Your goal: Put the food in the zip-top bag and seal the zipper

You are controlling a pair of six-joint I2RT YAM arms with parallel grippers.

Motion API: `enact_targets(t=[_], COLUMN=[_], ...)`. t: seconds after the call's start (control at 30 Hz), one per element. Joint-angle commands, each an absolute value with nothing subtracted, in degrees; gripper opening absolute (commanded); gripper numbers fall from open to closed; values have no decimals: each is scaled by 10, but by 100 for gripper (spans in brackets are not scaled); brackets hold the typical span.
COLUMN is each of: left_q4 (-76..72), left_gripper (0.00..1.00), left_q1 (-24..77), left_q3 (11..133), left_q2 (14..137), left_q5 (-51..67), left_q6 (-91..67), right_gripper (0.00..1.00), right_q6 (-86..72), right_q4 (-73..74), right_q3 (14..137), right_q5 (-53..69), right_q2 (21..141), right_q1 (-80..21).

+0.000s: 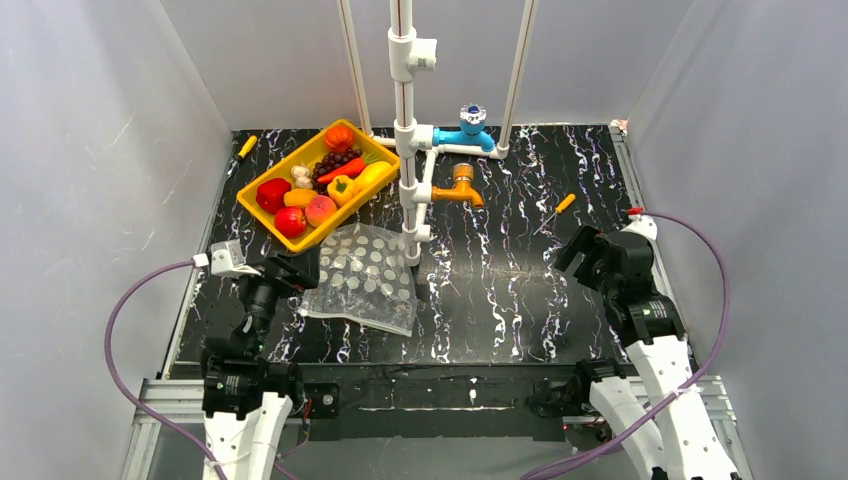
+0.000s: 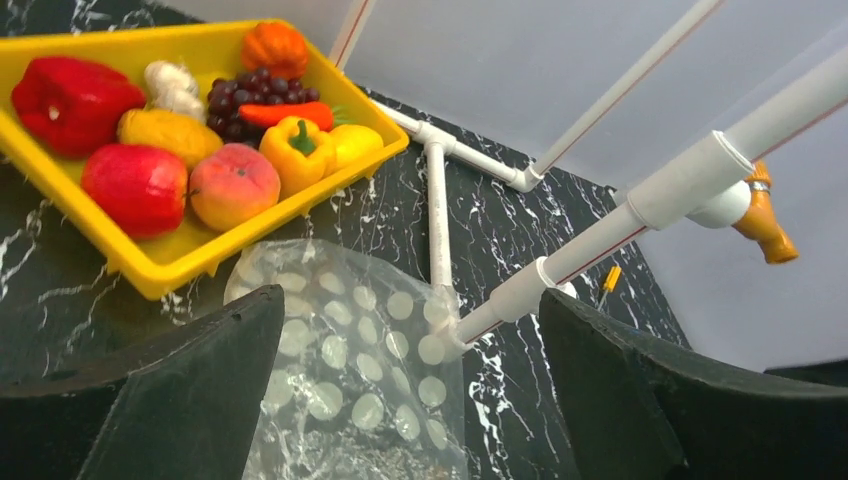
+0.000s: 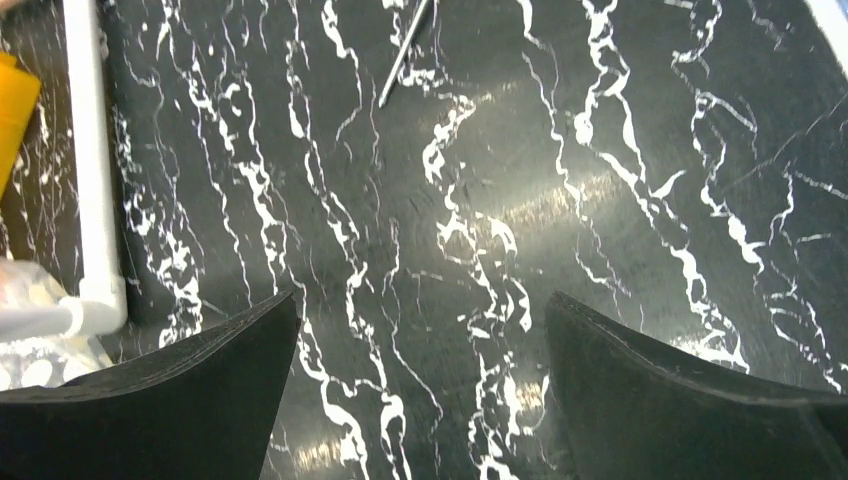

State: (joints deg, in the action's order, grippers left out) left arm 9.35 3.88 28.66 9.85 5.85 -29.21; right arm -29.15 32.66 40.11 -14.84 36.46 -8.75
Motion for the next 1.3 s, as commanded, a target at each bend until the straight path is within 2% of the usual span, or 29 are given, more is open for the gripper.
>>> enact_targets(t=[0.0,0.17,0.37,0.5,0.6,0.73,0.83,1.07,1.17,1.27], left_q4=[223,346,526,544,590,582,614,644,647,661], left_gripper=[100,100,100,100,100,99,100,99,99,100], left_q1=[40,40,40,40,41,40,40,40,40,40], left_q3=[339,402,478,499,509,503,505,475,471,484], left_q2=[104,154,199,182,157,134,149,184,179,181], left_q5=[-21,-53,-91,-29,-24,71,96,127,113,97], left_q6=[-366,-410,-467,-420,-448,-407,-401,-394,-390,-389], right_gripper=[100,100,100,100,100,100,100,100,100,91], right_q6=[-292,-307,-324,-307,-293,-293,-297,-230,-164,-106], right_q4=[379,384,352,373,386,384,369,190,120,138], right_q3=[443,462,429,444,459,471,473,420,459,559], right_q5=[-108,-46,49,120,127,41,-61,-275,-339,-387], right_q2=[334,327,335,386,430,459,478,567,664,776], right_q1=[-90,-90,-90,-96,-149,-312,-443,-751,-825,-848])
